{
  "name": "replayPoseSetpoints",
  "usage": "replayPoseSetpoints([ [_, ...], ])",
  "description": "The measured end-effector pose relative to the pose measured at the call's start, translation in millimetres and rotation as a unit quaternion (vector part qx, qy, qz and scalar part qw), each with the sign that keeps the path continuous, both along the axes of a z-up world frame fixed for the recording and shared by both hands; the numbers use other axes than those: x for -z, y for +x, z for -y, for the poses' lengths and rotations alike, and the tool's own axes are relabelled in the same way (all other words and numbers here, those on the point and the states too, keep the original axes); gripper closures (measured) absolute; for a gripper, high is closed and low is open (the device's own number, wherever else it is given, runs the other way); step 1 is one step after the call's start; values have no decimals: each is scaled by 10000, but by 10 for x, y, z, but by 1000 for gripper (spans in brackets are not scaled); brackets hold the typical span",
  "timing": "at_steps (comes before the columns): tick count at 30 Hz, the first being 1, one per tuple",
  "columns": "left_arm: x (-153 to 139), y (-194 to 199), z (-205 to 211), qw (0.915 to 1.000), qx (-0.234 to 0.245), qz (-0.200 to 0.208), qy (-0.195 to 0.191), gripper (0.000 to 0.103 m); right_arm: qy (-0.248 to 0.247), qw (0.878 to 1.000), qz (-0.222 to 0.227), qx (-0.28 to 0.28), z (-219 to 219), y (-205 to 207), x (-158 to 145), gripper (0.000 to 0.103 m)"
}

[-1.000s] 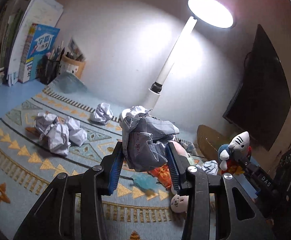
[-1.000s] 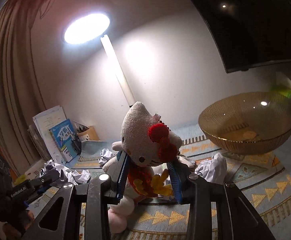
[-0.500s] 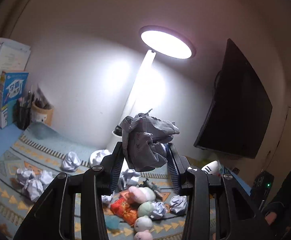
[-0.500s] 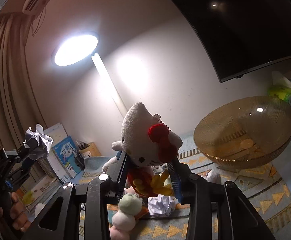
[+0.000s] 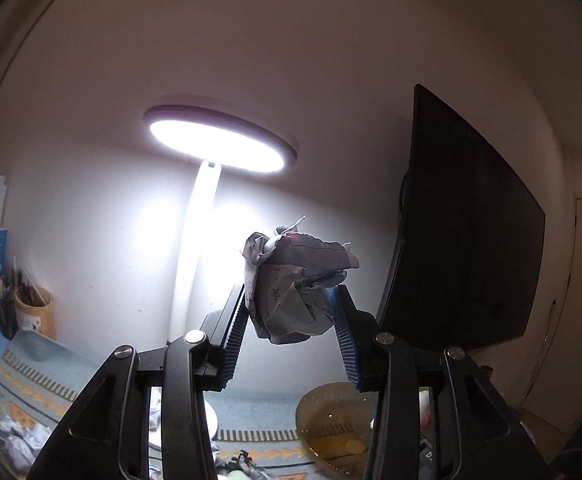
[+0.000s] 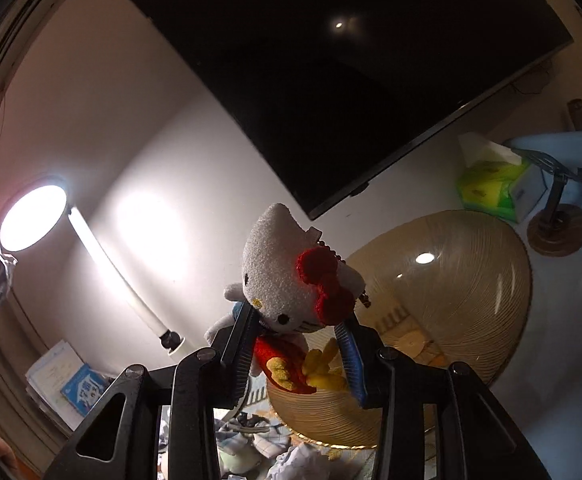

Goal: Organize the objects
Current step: 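Carry the paper ball into the amber bowl with the left tool while the right tool drops the plush there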

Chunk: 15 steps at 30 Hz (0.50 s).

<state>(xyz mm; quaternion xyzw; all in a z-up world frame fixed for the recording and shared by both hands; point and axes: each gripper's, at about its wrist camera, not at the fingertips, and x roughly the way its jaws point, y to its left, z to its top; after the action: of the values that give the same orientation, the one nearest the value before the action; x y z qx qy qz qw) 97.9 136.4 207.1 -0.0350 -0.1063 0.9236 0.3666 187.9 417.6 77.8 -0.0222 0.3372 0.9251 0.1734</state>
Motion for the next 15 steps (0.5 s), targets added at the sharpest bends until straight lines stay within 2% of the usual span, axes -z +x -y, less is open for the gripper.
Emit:
replayPoseSetpoints([
  [2, 121, -100, -238, 9996, 85, 190, -184, 64, -417, 9989, -204, -48, -177, 102, 65, 65],
  [3, 177, -168, -392, 9983, 205, 382, -395, 64, -669, 9972, -324, -92, -266, 144, 112, 65],
  [6, 249, -304, -810, 9902, 862, 755, -799, 64, -1277, 9898, -609, -185, -501, 219, 240, 64],
  [11, 306, -421, -1349, 9760, 1606, 1068, -1007, 64, -1549, 9867, -479, 113, -686, 278, 342, 64],
  [14, 461, -540, -1519, 9696, 1920, 1247, -860, 64, -1625, 9849, -597, 90, -740, 337, 354, 64],
  [15, 523, -601, -1609, 9662, 1969, 1342, -983, 64, -1610, 9852, -579, 108, -746, 349, 345, 64],
])
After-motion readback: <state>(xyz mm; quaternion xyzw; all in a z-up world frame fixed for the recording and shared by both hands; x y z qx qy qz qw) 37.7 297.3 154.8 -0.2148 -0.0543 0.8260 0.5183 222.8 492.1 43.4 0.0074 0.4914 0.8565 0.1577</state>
